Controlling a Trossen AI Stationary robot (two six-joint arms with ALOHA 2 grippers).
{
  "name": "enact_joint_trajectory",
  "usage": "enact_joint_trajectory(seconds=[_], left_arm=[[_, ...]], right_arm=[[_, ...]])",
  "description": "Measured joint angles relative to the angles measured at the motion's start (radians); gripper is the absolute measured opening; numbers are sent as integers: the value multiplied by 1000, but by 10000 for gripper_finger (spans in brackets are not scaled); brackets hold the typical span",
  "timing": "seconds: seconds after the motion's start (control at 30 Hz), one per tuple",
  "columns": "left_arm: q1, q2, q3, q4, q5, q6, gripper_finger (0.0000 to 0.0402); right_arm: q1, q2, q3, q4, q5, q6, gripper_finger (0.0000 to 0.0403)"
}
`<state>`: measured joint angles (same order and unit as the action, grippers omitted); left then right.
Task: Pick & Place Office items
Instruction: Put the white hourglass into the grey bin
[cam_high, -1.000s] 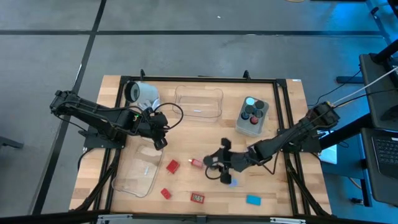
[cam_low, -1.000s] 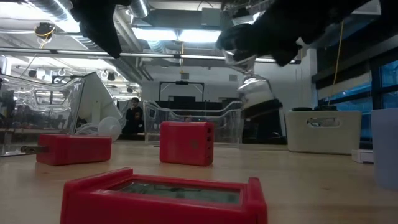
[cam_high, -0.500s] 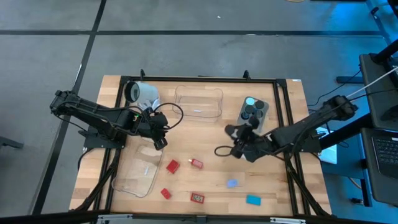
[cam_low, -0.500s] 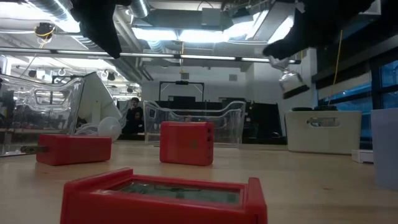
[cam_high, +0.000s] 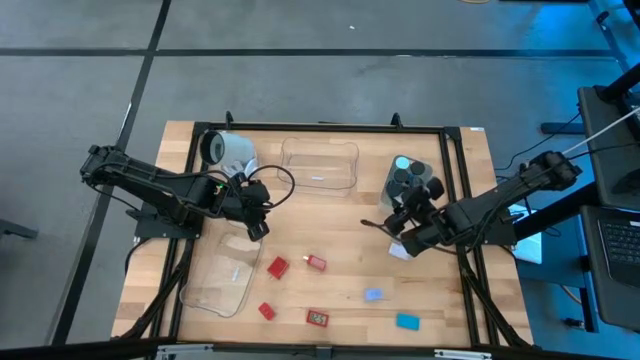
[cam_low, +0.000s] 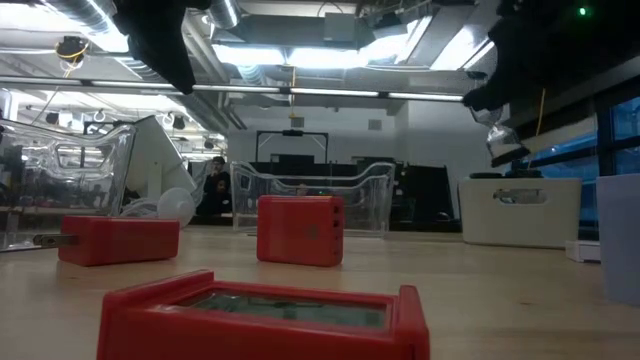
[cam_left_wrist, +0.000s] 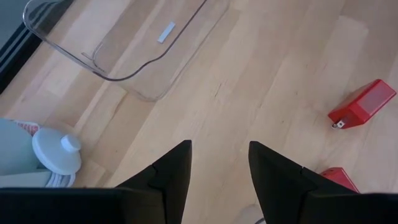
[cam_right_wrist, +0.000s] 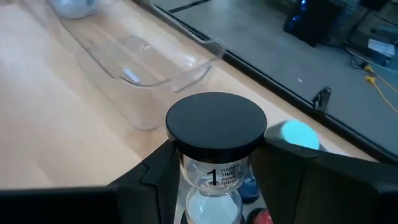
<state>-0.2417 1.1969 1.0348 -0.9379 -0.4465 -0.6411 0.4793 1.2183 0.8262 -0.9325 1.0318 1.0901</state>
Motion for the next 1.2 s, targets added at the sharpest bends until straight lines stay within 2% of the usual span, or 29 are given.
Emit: enact_joint_trajectory(seconds=[0.27,0.43,0.6,0.8,1.2], left_arm=[[0,0,0,0,0,0,162],[0,0,0,0,0,0,159],[0,0,0,0,0,0,158],[0,0,0,0,0,0,157],[0,0,0,0,0,0,159]], right_arm=[[2,-13,-168,24,104,292,162],[8,-13,-260,126,196,370,162],[8,-13,-319,247,204,353,162],[8,-2,-370,423,210,234,162],[8,3,-371,432,182,193,165]])
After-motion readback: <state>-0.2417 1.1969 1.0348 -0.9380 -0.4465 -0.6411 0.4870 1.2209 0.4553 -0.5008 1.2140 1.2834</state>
